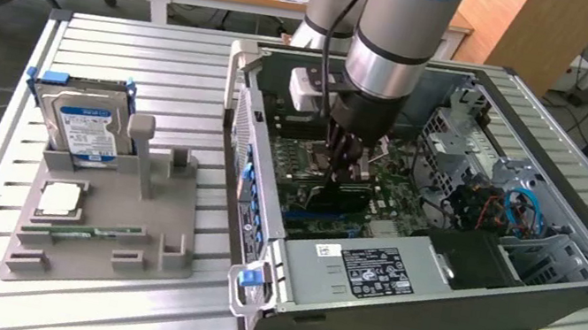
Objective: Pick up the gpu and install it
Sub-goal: 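Press down on the gpu until it lock into place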
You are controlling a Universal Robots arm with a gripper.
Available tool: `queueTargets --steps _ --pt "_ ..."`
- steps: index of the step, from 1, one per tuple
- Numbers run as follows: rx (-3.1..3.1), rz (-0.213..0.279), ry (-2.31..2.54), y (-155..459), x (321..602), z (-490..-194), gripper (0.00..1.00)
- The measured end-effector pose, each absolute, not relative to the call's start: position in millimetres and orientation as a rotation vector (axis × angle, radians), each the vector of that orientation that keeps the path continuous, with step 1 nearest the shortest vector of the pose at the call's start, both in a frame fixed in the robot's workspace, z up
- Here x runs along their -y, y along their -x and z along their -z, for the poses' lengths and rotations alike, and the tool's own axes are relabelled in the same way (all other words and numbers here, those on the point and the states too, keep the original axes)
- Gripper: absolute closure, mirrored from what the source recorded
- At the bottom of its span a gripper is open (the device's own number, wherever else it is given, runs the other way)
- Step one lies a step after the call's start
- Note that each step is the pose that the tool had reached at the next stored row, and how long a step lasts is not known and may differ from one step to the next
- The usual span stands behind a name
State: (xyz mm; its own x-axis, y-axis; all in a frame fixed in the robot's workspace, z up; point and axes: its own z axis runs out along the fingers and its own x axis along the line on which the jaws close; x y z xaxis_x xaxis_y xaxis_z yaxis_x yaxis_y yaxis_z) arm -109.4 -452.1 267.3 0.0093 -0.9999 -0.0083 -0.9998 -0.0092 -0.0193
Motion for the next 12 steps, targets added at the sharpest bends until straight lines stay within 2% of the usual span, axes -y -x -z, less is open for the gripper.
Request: queueTargets --steps 12 --pt "-2.196 0.01 2.217 109.8 453.4 -266.4 0.9"
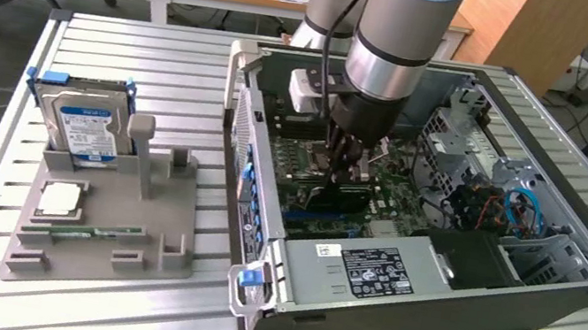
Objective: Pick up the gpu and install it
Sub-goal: 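Press down on the gpu until it lock into place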
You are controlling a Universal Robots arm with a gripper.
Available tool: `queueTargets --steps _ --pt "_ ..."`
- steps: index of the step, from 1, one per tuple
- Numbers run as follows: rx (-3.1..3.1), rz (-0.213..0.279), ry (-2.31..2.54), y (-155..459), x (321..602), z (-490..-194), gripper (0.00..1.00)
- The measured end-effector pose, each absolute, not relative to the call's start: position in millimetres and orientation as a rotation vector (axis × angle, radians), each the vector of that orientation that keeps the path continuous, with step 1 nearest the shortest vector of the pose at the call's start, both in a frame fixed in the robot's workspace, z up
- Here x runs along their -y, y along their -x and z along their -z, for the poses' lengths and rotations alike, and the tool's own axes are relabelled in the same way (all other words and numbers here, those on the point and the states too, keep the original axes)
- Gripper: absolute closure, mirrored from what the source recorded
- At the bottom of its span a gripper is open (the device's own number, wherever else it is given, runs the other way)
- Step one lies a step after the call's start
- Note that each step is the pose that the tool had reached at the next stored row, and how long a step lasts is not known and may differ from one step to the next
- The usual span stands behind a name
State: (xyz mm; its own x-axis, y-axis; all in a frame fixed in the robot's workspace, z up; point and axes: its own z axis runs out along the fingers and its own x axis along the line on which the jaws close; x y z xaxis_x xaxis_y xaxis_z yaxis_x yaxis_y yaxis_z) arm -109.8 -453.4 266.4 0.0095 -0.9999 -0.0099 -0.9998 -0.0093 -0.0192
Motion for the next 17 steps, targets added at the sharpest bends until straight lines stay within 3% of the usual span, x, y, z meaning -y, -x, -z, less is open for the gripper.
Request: queueTargets --steps 17 --pt "-2.192 -0.001 2.212 111.9 455.5 -265.1 0.9"
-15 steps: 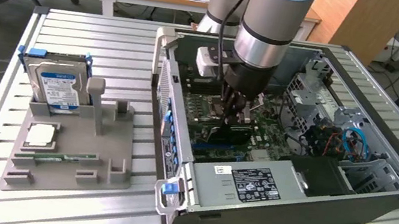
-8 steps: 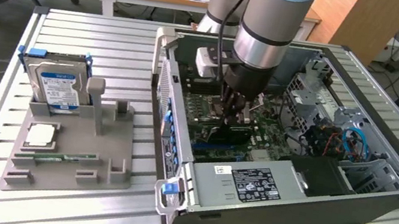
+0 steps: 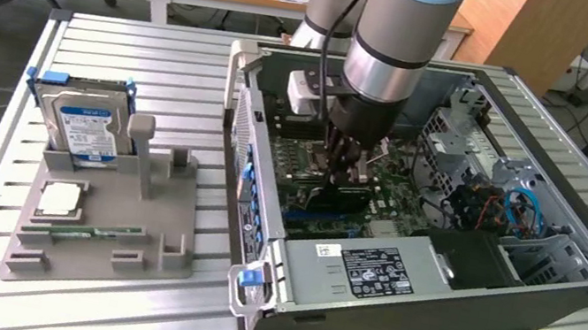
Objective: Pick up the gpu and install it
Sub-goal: 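Press down on the gpu until it lock into place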
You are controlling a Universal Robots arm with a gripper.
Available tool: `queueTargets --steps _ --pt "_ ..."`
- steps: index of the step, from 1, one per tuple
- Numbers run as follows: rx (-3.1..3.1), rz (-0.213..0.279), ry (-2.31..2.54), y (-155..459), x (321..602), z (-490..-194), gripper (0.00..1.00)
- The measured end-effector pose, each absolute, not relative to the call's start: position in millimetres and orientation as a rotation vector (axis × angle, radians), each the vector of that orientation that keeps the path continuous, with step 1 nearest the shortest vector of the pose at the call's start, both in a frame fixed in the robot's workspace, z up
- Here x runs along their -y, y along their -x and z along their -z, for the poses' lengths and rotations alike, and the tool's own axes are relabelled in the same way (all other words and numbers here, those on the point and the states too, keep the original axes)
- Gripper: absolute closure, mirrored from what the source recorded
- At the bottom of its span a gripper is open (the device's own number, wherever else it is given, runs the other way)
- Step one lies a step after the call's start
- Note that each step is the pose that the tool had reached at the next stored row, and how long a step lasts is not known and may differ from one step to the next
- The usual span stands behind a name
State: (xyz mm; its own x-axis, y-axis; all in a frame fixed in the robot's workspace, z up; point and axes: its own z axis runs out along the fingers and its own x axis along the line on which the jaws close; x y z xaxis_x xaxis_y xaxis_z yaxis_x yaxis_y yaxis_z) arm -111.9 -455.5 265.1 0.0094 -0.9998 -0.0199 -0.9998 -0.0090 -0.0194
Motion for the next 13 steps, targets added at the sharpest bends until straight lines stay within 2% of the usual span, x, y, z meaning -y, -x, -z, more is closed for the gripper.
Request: queueTargets --steps 13 --pt "-2.19 -0.003 2.211 113.1 456.2 -261.3 0.9"
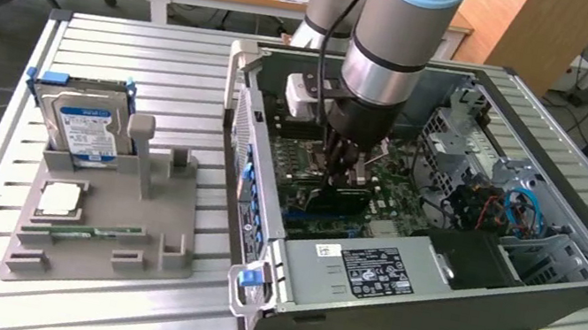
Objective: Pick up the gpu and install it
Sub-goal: 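Press down on the gpu until it lock into place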
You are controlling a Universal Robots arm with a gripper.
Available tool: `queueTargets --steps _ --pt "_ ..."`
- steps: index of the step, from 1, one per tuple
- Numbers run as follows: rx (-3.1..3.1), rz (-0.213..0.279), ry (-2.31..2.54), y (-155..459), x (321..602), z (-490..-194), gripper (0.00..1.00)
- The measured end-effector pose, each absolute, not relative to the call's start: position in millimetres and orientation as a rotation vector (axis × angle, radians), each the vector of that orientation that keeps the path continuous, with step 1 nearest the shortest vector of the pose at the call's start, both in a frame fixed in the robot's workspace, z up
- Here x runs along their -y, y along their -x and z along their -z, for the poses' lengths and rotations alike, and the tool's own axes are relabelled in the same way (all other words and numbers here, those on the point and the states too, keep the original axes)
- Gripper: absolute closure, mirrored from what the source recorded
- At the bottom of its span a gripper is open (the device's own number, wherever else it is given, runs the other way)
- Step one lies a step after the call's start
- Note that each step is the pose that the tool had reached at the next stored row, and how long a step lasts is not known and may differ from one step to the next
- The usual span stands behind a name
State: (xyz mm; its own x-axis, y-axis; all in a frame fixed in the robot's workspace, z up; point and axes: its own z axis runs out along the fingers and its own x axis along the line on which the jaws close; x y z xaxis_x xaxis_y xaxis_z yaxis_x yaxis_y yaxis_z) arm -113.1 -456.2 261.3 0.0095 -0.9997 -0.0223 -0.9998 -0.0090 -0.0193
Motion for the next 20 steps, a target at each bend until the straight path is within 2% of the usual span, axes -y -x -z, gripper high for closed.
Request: queueTargets --steps 20 --pt "-2.19 -0.004 2.211 113.4 456.1 -259.4 0.9"
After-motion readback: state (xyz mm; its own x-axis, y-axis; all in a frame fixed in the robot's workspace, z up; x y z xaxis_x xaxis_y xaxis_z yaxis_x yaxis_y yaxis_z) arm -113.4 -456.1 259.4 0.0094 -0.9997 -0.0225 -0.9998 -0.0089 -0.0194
